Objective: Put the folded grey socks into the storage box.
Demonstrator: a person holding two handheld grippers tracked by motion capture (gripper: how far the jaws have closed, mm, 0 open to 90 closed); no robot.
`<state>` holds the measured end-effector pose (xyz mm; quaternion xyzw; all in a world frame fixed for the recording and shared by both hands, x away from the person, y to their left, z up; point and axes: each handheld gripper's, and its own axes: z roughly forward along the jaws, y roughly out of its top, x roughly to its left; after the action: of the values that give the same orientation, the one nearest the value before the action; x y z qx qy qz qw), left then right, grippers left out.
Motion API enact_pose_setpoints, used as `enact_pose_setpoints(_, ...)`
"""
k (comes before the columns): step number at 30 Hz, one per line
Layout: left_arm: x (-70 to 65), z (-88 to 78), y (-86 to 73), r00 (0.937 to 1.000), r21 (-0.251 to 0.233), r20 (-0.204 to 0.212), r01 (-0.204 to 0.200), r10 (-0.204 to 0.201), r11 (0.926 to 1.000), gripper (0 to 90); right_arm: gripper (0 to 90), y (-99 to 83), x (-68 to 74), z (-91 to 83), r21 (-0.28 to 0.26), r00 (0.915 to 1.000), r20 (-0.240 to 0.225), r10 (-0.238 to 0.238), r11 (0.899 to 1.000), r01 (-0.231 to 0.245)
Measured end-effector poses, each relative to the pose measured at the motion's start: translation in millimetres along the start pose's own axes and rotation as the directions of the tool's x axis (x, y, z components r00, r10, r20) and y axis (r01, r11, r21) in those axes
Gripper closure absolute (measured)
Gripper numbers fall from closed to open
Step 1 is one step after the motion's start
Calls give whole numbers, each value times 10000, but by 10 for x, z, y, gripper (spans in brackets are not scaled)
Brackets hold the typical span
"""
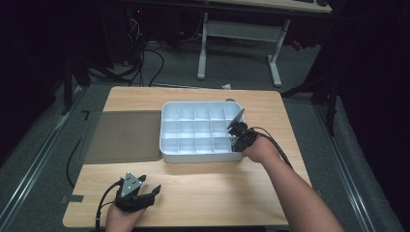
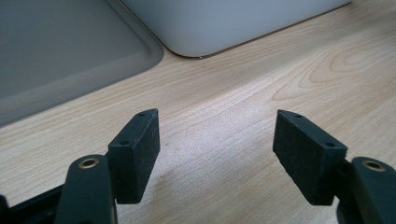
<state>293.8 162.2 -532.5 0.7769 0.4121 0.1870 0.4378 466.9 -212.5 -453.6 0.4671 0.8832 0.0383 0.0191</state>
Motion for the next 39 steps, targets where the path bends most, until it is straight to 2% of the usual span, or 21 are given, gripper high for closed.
enact_pose_setpoints(3, -4, 2, 0, 10000, 13, -4, -18, 18, 10000, 323, 866, -11, -35, -113, -344, 9999, 48, 114, 9993, -113)
enact_pose_setpoints(9, 0, 2, 1, 10000, 24, 0, 7, -7, 10000, 322, 791, 47, -160, -260, -1117, 9945, 84, 1047, 9884, -1031)
enact_pose_setpoints(11, 4, -1, 1, 10000, 62, 15, -7, 6, 10000, 322, 801, 80, -167, -251, -1098, 9913, 152, 1307, 9856, -1283)
enact_pose_setpoints(15, 9, -3, -1, 10000, 41, 4, 21, -21, 10000, 322, 899, 141, -162, -162, -878, 9893, 607, 1325, 9880, -1269)
enact_pose_setpoints(16, 9, -2, -1, 10000, 44, 11, 31, -31, 10000, 323, 900, 151, -171, -144, -884, 9914, 634, 1144, 9901, -1086)
enact_pose_setpoints(20, 8, 1, -1, 10000, 27, 9, 54, -54, 10000, 322, 900, 203, -143, -43, -609, 9924, 633, 1055, 9930, -1017)
enact_pose_setpoints(26, 9, 2, -1, 10000, 27, 25, 68, -68, 10000, 322, 900, 293, -95, 139, -42, 9934, 965, 621, 9981, -620)
enact_pose_setpoints(29, 10, 3, 0, 10000, 43, 37, 64, -64, 10000, 322, 900, 313, -80, 184, 140, 9922, 1028, 705, 9973, -723)
enact_pose_setpoints(31, 10, 3, 0, 10000, 40, 37, 59, -60, 10000, 323, 900, 319, -65, 197, 203, 9905, 1069, 860, 9959, -887)
enact_pose_setpoints(32, 10, 3, 0, 10000, 44, 41, 58, -58, 10000, 323, 900, 318, -75, 199, 130, 9915, 1120, 660, 9976, -679)
enact_pose_setpoints(33, 10, 4, 0, 10000, 42, 40, 58, -58, 10000, 322, 900, 314, -70, 194, 132, 9912, 1058, 796, 9966, -814)
enact_pose_setpoints(36, 7, 2, -1, 10000, 33, 23, 53, -53, 10000, 322, 900, 307, -74, 166, 62, 9917, 1121, 637, 9979, -648)
enact_pose_setpoints(37, 6, 1, -1, 10000, 36, 17, 44, -44, 10000, 322, 900, 300, -57, 147, 60, 9895, 1096, 942, 9954, -954)
enact_pose_setpoints(38, 5, 1, 0, 10000, 47, 23, 31, -31, 10000, 323, 888, 295, -74, 132, -30, 9914, 1090, 722, 9974, -723)
enact_pose_setpoints(39, 4, 3, 0, 10000, 42, 1, 19, -19, 10000, 322, 872, 287, -71, 109, -34, 9911, 1044, 830, 9965, -831)
